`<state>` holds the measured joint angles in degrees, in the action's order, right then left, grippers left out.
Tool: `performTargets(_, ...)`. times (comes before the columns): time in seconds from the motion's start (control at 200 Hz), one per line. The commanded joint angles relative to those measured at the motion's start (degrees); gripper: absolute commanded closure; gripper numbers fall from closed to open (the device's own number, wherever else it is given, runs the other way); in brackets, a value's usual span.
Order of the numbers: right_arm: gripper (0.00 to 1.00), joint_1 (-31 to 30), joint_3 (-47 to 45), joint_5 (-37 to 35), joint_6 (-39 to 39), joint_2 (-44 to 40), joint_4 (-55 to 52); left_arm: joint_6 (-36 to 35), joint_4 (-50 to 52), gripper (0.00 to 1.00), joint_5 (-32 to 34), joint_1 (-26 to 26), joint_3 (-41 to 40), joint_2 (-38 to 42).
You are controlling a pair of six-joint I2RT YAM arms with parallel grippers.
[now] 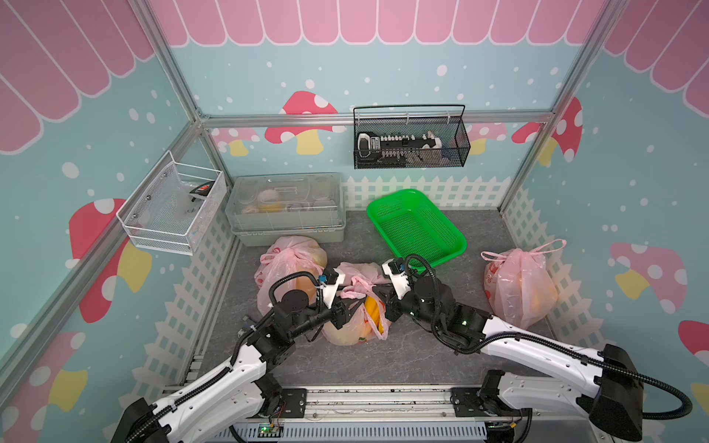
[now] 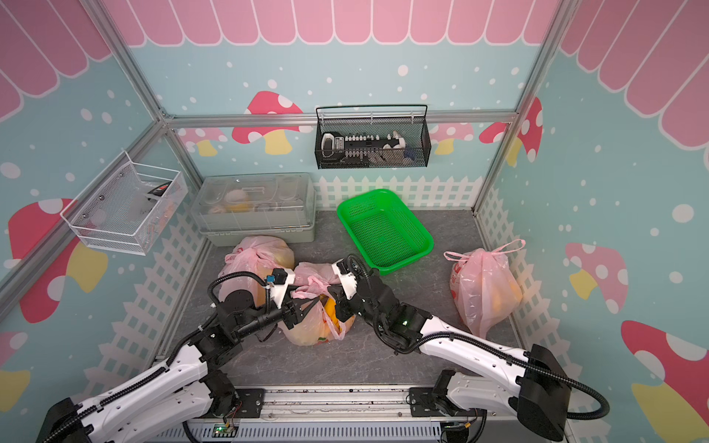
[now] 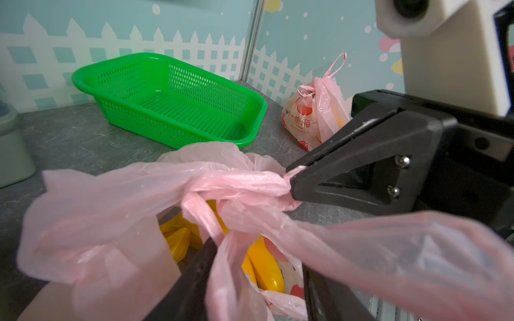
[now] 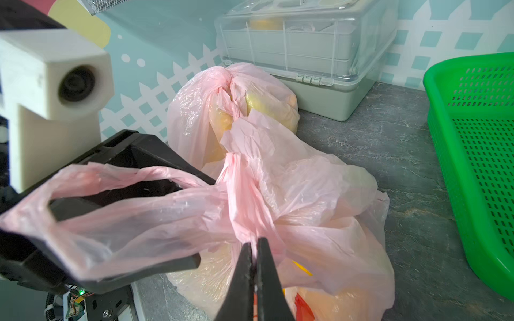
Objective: Place the banana into a plastic bag & tie a knot
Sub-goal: Cross the plastic bag at the center of the board.
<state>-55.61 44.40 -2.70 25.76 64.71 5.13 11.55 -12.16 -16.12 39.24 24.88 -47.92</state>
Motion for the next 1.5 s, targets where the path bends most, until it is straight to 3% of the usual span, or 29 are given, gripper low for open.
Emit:
performTargets(0.0,1.00,-0.5,-0.3,0.4,-0.4,0.2,0.3,-1.8,-1.3,0.47,-2.1,1.0,1.4,-1.1)
performTargets(0.28,1.00,-1.3,-1.1,1.7,-0.7,0.6,0.9,2.2,-4.2,0.51,6.3,0.3,2.9,-3.3)
performTargets(0.435,1.00,-2.4,-3.1,2.3,-1.5,-0.3,1.8,3.3,-4.1,0.58,5.7,-0.5,4.2,-5.2)
performTargets(0.736,1.00,-2.9,-4.7,1.6,-1.8,1.1,5.1,3.2,-3.7,0.54,-4.2,-0.6,5.4,-7.2)
performTargets(0.966,1.00,-3.2,-3.6,2.1,-3.0,2.7,6.6,2.9,-0.8,0.53,-4.3,-0.6,5.9,-7.4)
performTargets(1.106,1.00,-4.2,-4.1,2.7,-4.3,2.2,6.9,2.7,-1.0,0.59,-4.1,-0.7,6.4,-8.4)
performTargets(1.291,1.00,-4.5,-4.9,1.8,-5.6,1.7,5.6,2.2,-0.8,0.79,-3.9,-0.6,6.7,-9.1)
performTargets(1.496,0.97,-4.6,-4.8,0.3,-9.6,-1.2,-0.2,1.7,-0.9,0.86,-2.4,-0.6,5.4,-7.0)
